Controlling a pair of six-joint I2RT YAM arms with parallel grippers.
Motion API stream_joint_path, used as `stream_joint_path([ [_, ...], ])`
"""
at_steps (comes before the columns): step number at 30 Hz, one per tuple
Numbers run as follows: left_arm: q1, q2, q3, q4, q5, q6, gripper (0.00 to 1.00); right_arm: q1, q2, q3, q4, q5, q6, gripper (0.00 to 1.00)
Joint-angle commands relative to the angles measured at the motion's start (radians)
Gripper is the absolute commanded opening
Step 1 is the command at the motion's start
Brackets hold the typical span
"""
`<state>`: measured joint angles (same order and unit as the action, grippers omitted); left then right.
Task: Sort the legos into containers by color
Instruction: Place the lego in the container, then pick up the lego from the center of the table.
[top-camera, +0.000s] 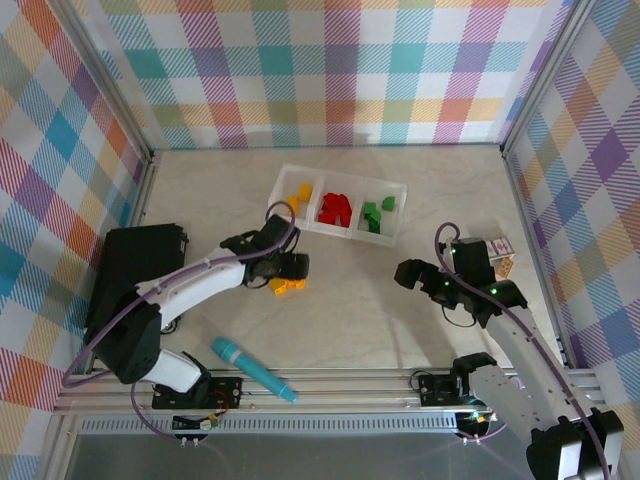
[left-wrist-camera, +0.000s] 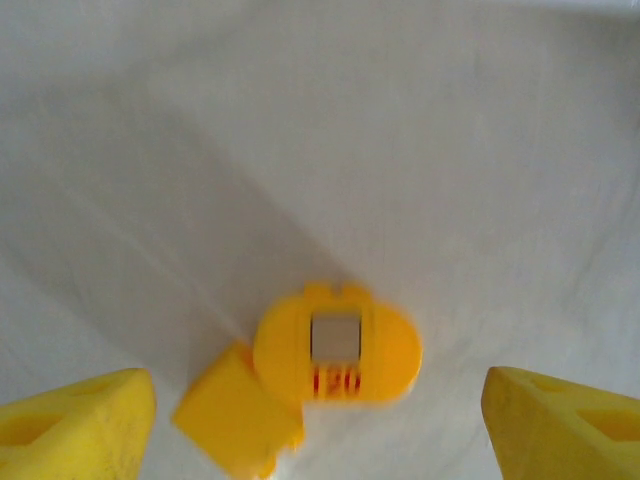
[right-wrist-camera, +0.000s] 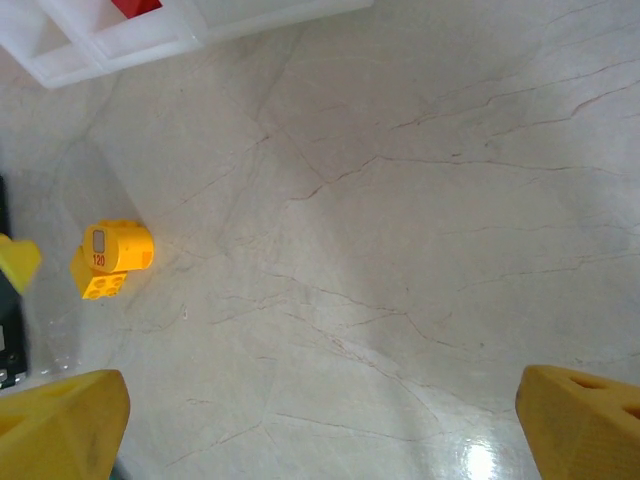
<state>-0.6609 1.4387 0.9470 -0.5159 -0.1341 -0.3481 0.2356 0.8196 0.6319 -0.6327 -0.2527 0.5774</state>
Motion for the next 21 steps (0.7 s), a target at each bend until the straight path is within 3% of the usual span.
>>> stream_joint_path([
  [1,-0.030,-0.088,-0.069,-0.067,0.053,0.014,0.85,-0.004,0.005,-0.022,0.041,-0.052,0.010,0.99],
  [9,-0.070,-0.190,-0.087,-0.145,-0.058,0.112,0.82,-0.004,0.024,-0.028,0.074,-0.062,0.026,0.99],
  [21,-0.072,-0.030,0.025,-0.268,-0.038,0.384,0.85,-0.004,0.020,-0.038,0.063,-0.051,0.024,0.99],
])
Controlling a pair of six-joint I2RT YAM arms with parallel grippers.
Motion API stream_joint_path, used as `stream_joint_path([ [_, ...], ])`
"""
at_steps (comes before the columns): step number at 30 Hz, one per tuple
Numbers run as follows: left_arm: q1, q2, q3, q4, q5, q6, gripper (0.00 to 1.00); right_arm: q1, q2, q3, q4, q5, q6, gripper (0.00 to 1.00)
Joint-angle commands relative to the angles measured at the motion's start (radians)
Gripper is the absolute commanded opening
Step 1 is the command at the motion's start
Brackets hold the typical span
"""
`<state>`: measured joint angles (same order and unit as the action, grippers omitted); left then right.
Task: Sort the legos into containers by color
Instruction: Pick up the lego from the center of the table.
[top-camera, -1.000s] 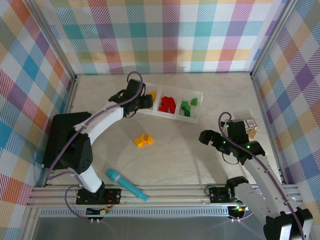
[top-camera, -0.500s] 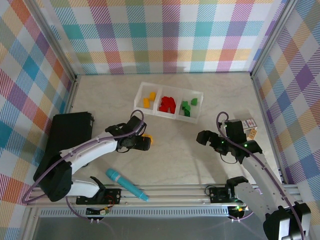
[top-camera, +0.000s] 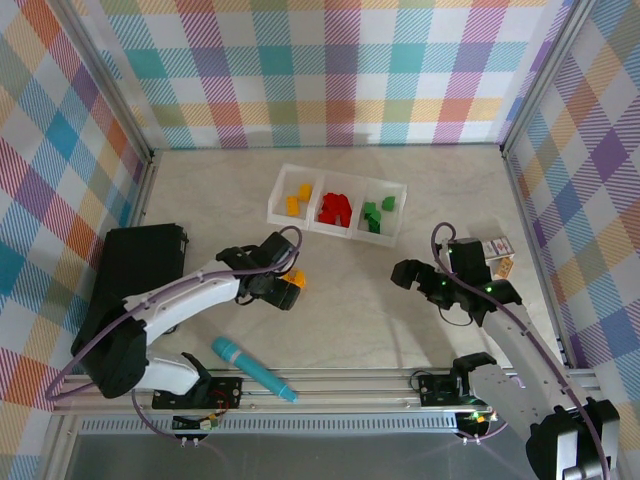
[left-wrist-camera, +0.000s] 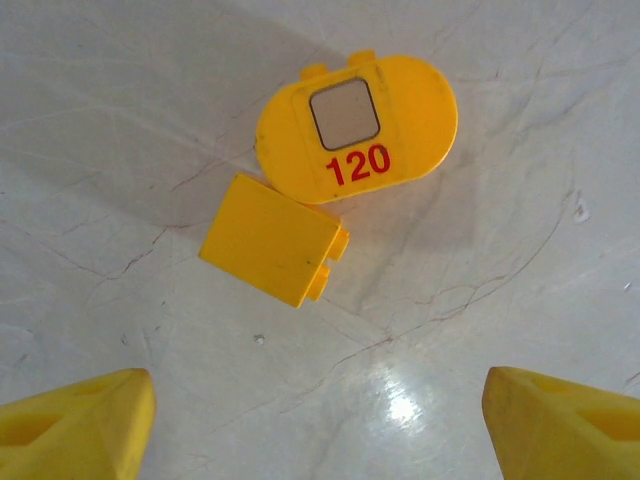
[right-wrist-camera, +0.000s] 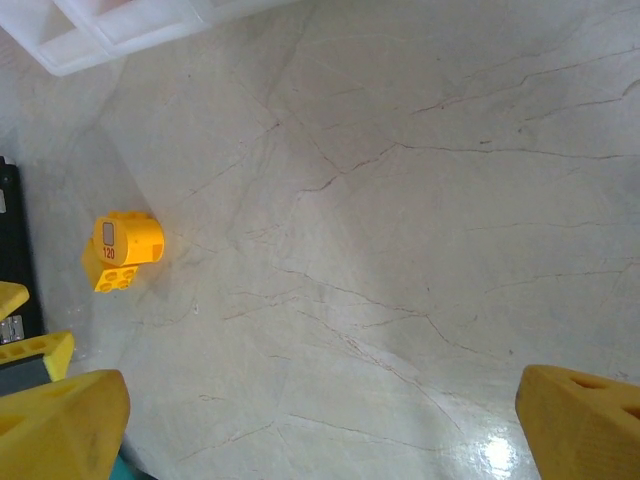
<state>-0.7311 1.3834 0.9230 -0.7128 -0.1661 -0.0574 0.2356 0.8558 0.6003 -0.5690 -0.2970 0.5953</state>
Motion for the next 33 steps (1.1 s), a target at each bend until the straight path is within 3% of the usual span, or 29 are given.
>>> stream_joint_path([
  [1,-0.002,0.039,0.061,-0.079,-0.013,0.112,0.85,-0.004,-0.018,-0.007,-0.005,-0.002,0.003,0.99],
  [6,0.002,0.135,0.116,-0.129,-0.004,0.223,0.84,-0.004,-0.026,-0.004,-0.024,0.024,-0.018,0.99],
  [13,0.014,0.250,0.171,-0.188,-0.007,0.271,0.82,-0.004,-0.016,-0.005,-0.010,0.016,-0.017,0.99],
  [21,0.111,0.342,0.248,-0.229,0.024,0.281,0.81,-0.004,-0.011,-0.005,-0.007,0.029,-0.031,0.99],
  [33,0.118,0.407,0.267,-0.191,0.041,0.286,0.80,-0.005,0.002,-0.028,0.012,0.038,-0.040,0.99],
])
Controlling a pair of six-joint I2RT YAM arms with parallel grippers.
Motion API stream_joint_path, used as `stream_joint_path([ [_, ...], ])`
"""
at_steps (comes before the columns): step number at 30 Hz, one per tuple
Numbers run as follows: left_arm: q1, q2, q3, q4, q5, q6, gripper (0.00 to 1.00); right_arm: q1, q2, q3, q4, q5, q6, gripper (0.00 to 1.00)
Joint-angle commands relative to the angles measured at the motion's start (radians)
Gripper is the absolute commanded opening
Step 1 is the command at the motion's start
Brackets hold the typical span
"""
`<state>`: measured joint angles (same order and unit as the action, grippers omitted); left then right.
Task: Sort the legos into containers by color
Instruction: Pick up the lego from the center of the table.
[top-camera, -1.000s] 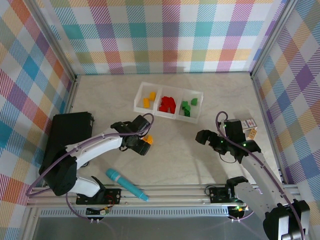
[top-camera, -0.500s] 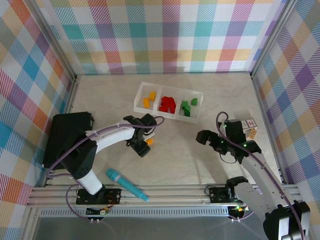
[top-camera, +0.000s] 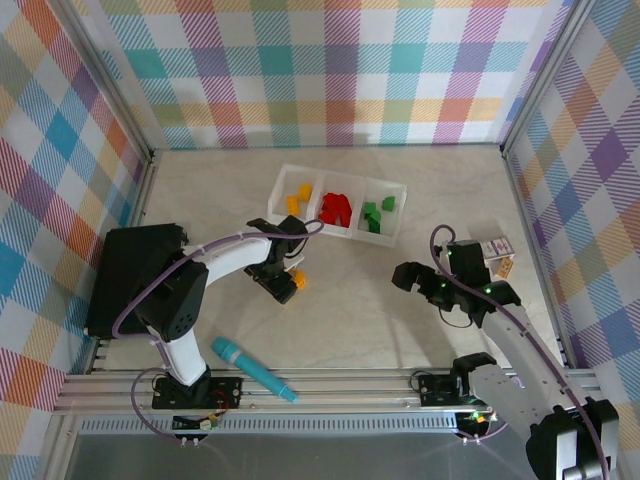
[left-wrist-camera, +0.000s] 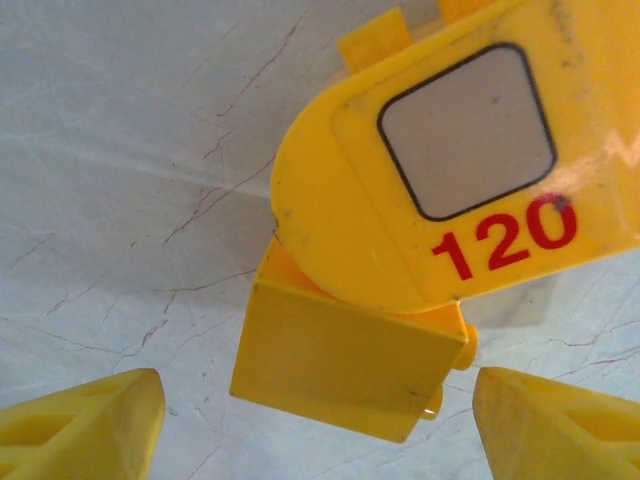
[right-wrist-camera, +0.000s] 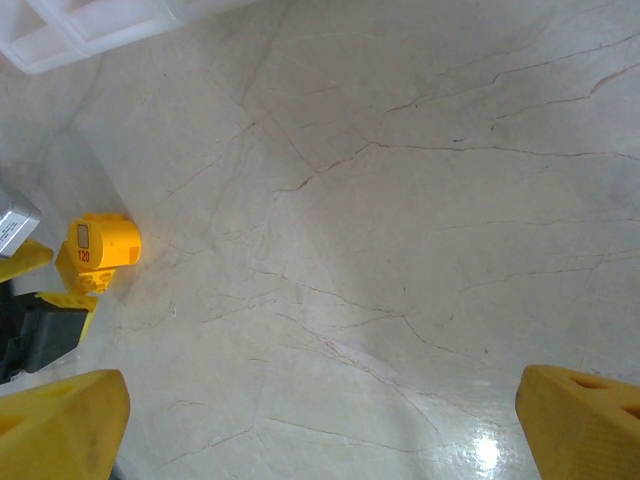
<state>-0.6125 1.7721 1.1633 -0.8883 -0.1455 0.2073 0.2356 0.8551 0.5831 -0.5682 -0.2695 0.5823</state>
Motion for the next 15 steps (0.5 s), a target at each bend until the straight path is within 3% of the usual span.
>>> stream_joint_path([
  [1,-0.001,0.022,0.029,-0.014,0.030,0.023,0.79,-0.004,0.003,-0.013,0.014,0.011,-0.028,0.99],
  [15,-0.005,0.093,0.062,-0.004,0.040,0.018,0.72,-0.004,0.001,-0.020,0.010,0.020,-0.031,0.99],
])
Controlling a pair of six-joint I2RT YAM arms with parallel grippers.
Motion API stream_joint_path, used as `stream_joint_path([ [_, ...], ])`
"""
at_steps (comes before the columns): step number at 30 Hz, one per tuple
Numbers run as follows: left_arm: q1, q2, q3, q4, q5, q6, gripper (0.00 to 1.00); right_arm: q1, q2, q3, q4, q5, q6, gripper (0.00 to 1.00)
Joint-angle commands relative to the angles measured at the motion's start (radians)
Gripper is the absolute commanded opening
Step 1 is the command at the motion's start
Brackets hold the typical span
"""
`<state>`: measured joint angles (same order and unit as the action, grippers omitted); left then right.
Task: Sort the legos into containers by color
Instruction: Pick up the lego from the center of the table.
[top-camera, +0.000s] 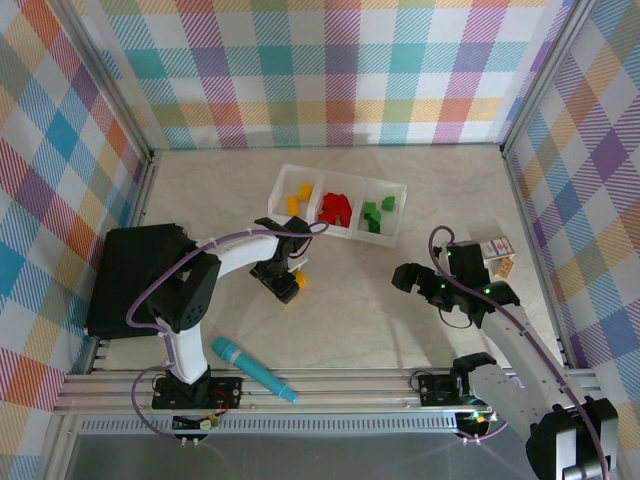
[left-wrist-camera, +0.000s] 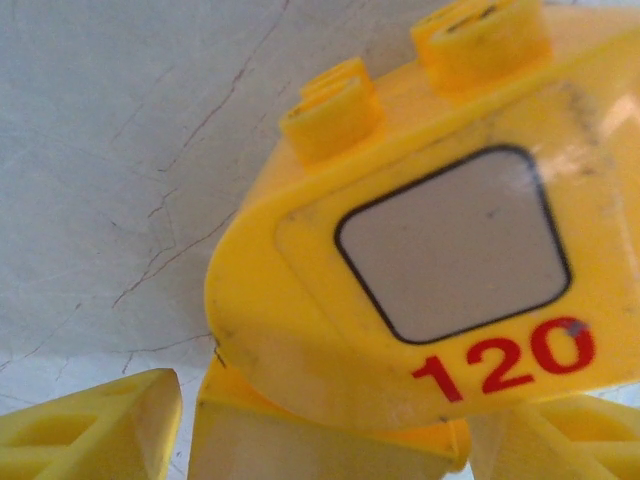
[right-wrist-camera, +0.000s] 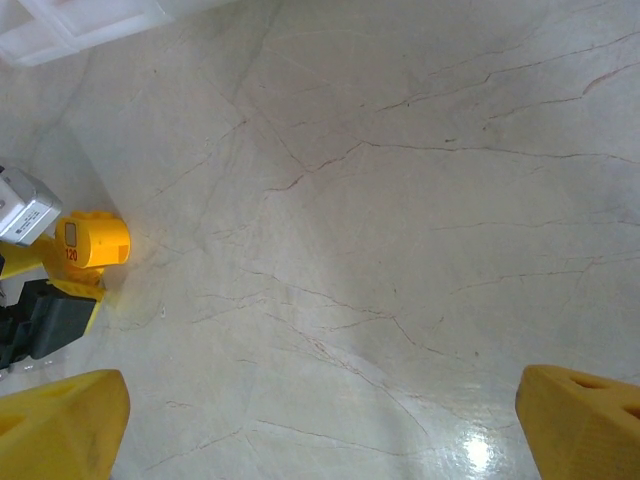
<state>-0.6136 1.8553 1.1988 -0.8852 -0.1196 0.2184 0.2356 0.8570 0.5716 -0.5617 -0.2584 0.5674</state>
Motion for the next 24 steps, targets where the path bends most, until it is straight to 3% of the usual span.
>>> stream_joint_path([
  [1,-0.005,0.011,0.030,-0.007,0.014,0.007,0.71,-0.004,-0.001,-0.008,0.005,0.008,-0.017,0.99],
  [15,-0.028,-0.022,0.003,-0.020,0.030,-0.017,0.58,-0.004,-0.002,-0.010,0.007,0.014,-0.012,0.99],
  [24,-0.028,-0.032,-0.014,0.007,0.067,-0.073,0.39,-0.004,-0.005,-0.004,0.002,0.019,-0.009,0.99],
])
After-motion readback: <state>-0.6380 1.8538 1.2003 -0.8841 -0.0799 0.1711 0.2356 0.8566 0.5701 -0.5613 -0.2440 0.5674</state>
